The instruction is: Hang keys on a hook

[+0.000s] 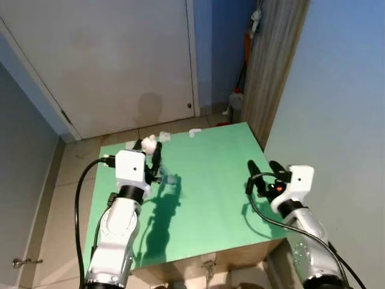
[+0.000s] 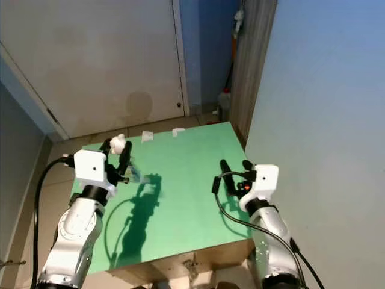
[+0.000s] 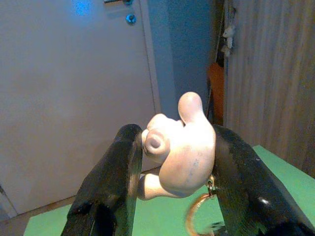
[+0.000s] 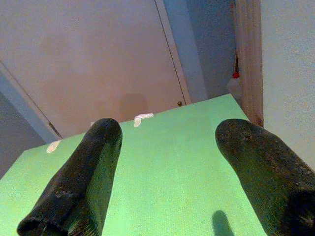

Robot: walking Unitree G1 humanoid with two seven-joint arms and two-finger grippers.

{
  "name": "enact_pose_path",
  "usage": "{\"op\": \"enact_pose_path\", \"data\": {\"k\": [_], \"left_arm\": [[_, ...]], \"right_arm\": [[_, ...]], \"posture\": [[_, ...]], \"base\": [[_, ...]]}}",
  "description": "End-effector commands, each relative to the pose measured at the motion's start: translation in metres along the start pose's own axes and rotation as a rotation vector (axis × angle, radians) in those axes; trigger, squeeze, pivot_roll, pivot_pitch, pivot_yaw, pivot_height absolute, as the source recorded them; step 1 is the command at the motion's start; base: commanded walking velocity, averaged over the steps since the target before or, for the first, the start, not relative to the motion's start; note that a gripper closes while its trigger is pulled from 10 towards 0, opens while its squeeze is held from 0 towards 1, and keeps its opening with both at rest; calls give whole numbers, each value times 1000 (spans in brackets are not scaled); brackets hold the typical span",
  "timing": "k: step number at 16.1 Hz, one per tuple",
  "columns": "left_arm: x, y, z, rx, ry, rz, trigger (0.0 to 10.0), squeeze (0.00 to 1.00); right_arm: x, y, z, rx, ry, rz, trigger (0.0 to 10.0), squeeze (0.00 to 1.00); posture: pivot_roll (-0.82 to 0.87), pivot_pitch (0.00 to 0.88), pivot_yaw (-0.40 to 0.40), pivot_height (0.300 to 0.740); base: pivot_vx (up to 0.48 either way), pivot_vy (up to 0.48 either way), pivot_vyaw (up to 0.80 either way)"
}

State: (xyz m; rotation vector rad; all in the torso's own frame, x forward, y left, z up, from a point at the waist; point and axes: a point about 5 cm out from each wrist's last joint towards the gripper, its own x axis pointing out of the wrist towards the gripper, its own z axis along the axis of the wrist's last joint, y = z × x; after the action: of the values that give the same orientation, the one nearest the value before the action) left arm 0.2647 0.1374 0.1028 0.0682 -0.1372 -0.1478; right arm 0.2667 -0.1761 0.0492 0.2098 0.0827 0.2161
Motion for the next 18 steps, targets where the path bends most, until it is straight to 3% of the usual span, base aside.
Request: {"op": "enact_pose_path", "data": {"k": [1,5,18], "left_arm": [[3,2,6,22,-24,1,0,0],[4,-1,7,20,-28,-10,0,0],[6,-6,6,19,-21,-18,0,0]], "right_arm": [[3,3,0,-4,-6,15,10000,0],[4,2,-1,-5,-1,16,10000,0],[5,5,-4,-6,6,26,10000,0]], "posture": [[-189,0,97,740],[-191,0,98,740],[-191,0,98,740]], "base": [[0,0,0],[0,0,0],[0,462,0]]}}
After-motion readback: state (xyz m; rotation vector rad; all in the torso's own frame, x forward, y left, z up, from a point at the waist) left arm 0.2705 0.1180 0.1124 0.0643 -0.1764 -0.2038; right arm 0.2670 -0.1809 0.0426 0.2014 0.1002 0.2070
